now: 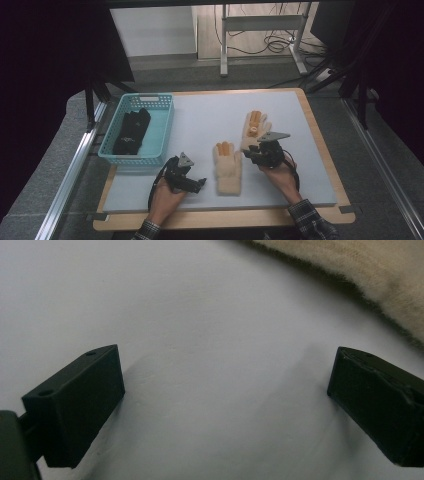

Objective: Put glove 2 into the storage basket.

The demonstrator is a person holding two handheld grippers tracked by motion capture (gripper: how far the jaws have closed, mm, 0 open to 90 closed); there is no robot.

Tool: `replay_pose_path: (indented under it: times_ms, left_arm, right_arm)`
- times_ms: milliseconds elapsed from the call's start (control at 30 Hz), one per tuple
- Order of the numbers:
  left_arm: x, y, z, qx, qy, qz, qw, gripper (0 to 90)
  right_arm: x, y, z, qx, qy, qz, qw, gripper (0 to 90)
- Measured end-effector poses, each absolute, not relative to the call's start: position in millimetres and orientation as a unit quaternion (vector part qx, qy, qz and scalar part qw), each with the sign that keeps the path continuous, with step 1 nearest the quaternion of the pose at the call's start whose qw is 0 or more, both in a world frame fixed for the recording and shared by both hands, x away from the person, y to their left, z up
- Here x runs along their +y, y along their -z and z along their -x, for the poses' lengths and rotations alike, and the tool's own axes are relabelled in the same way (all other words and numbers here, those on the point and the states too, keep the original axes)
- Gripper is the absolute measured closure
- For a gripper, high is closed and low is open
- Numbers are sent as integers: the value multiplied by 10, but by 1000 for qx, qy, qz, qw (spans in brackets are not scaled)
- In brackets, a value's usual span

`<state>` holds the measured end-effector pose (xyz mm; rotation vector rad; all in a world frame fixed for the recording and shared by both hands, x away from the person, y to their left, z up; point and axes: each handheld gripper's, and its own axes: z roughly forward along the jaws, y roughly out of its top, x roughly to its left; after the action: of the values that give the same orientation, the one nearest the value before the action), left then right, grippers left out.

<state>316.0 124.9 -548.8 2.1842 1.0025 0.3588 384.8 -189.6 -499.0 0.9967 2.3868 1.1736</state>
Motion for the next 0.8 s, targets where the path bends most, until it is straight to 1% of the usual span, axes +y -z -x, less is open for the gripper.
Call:
replay_pose_path:
  times_ms: [33, 67, 200, 233, 300, 333, 367, 467, 667, 800]
  left_arm:
    - [1249, 5488, -3160, 387, -138, -843, 348, 19]
    - [1249, 5488, -3160, 387, -138, -843, 348, 19]
    - [1249, 5488, -3159, 387, -138, -842, 348, 19]
    - [1249, 5488, -3159, 387, -138, -842, 348, 19]
    - [1249, 5488, -3159, 387, -138, -842, 349, 19]
    - [1248, 5488, -3159, 387, -138, -842, 349, 19]
    - [1248, 5488, -3159, 387, -138, -842, 349, 19]
    - [1247, 5489, -3159, 388, -138, -841, 350, 19]
    - [1250, 5487, -3160, 386, -138, -843, 348, 19]
    - [1250, 5487, -3159, 387, -138, -843, 348, 19]
  right_arm:
    - [-1896, 4990, -3848, 831, -409, -347, 150, 622]
    - [-1965, 4949, -3950, 827, -405, -356, 163, 588]
    - [-2060, 4922, -4160, 821, -400, -367, 176, 490]
    - [-2060, 4922, -4160, 821, -400, -367, 176, 490]
    - [-2095, 4933, -4277, 819, -396, -369, 189, 463]
    - [-2133, 4956, -4401, 818, -396, -371, 189, 439]
    - [-2133, 4956, -4401, 818, -396, -371, 189, 439]
    - [-2164, 5034, -4601, 820, -389, -375, 192, 400]
    - [-2081, 5126, -4713, 828, -383, -364, 187, 387]
    - [-1981, 5191, -4774, 839, -364, -353, 198, 390]
